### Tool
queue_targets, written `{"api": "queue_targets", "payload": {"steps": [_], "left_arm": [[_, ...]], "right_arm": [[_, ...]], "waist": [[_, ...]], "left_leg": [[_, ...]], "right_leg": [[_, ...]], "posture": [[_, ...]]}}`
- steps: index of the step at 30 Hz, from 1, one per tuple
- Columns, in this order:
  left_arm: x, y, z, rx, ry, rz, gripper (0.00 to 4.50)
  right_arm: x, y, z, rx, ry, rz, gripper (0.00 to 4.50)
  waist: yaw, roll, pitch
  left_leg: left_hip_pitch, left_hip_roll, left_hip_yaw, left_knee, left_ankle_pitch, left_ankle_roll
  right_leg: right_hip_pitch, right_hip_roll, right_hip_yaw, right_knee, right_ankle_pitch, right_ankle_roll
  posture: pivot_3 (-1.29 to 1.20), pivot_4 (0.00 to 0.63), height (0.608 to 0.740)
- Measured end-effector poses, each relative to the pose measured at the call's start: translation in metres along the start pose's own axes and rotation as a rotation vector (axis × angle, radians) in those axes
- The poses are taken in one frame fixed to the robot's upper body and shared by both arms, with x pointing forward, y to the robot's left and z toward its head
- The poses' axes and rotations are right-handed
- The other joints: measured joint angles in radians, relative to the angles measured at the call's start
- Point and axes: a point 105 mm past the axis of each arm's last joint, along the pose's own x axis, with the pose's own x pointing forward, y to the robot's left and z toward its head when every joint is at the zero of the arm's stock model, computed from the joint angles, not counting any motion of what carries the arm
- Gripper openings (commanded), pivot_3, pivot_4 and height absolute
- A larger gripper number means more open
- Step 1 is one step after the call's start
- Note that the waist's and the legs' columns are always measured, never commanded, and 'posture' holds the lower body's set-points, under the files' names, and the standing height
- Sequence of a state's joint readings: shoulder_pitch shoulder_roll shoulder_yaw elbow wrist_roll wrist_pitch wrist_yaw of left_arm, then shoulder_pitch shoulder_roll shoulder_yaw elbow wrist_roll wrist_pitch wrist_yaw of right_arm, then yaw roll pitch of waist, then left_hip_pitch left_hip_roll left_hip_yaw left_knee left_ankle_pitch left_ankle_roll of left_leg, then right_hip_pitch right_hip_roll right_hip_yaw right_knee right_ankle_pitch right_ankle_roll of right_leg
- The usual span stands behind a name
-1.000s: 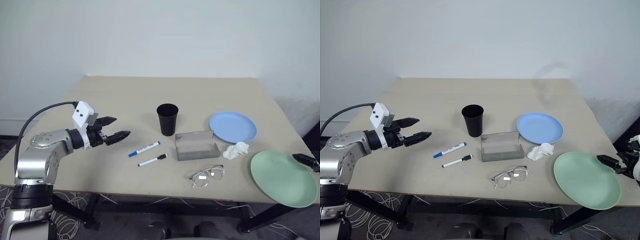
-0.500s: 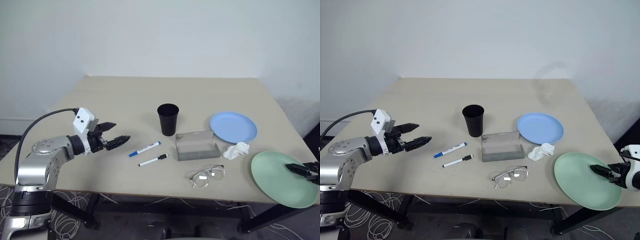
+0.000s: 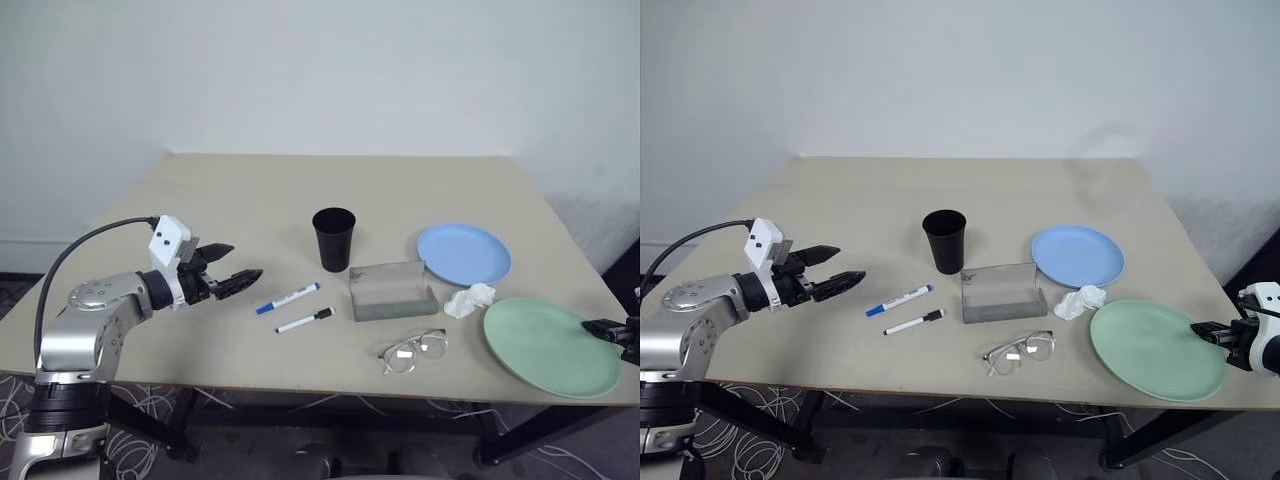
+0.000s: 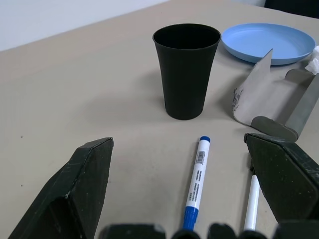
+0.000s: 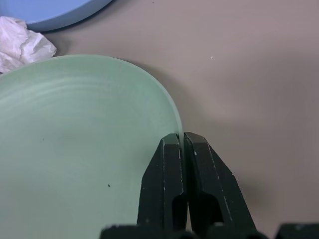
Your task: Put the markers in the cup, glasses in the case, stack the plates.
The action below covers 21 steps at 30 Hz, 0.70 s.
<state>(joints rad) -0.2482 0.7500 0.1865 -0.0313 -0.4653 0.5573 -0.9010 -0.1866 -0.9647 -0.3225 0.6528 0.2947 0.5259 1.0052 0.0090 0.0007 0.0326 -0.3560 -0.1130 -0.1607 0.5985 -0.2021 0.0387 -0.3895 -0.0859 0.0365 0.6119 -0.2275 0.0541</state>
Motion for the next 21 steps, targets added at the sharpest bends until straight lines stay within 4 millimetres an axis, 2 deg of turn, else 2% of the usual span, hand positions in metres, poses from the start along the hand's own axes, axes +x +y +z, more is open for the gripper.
{"api": "queue_targets", "payload": {"steps": [3,12,14,19,21], "left_arm": [[0.000,0.000,0.000,-0.001,0.001,0.003,4.50],[0.001,0.001,-0.001,-0.005,0.001,0.008,4.50],[0.001,0.001,-0.001,-0.005,0.001,0.008,4.50],[0.001,0.001,-0.001,-0.004,-0.001,0.012,4.50],[0.001,0.002,-0.001,-0.004,-0.001,0.014,4.50]], "right_arm": [[0.000,-0.001,0.000,0.001,0.000,-0.008,0.01],[-0.002,0.002,0.007,0.080,-0.031,0.012,0.01],[-0.003,0.002,0.019,0.127,-0.083,0.024,0.01],[-0.015,0.002,0.083,0.215,-0.351,0.060,0.01],[-0.016,0.004,0.094,0.213,-0.387,0.068,0.01]], "waist": [[0.000,0.000,0.000],[0.000,0.000,0.000],[-0.001,0.001,0.000],[0.000,0.000,0.000],[0.000,-0.001,0.000]], "left_leg": [[-0.001,0.008,0.013,0.000,0.000,0.000],[-0.002,0.010,0.017,0.001,0.000,0.000],[-0.002,0.012,0.020,0.001,0.000,0.000],[-0.002,0.016,0.026,0.001,-0.001,0.001],[-0.002,0.017,0.025,0.001,-0.002,0.001]], "right_leg": [[0.000,0.000,-0.001,-0.001,0.000,0.000],[0.000,0.000,0.000,-0.003,0.001,0.001],[-0.001,0.000,0.000,-0.003,0.002,0.002],[-0.001,0.000,-0.001,-0.005,0.010,0.001],[-0.001,0.000,-0.003,-0.005,0.010,0.001]], "posture": [[0.00,0.000,0.732],[0.00,0.000,0.732],[0.00,0.000,0.732],[0.00,0.000,0.732],[0.00,0.000,0.732]]}}
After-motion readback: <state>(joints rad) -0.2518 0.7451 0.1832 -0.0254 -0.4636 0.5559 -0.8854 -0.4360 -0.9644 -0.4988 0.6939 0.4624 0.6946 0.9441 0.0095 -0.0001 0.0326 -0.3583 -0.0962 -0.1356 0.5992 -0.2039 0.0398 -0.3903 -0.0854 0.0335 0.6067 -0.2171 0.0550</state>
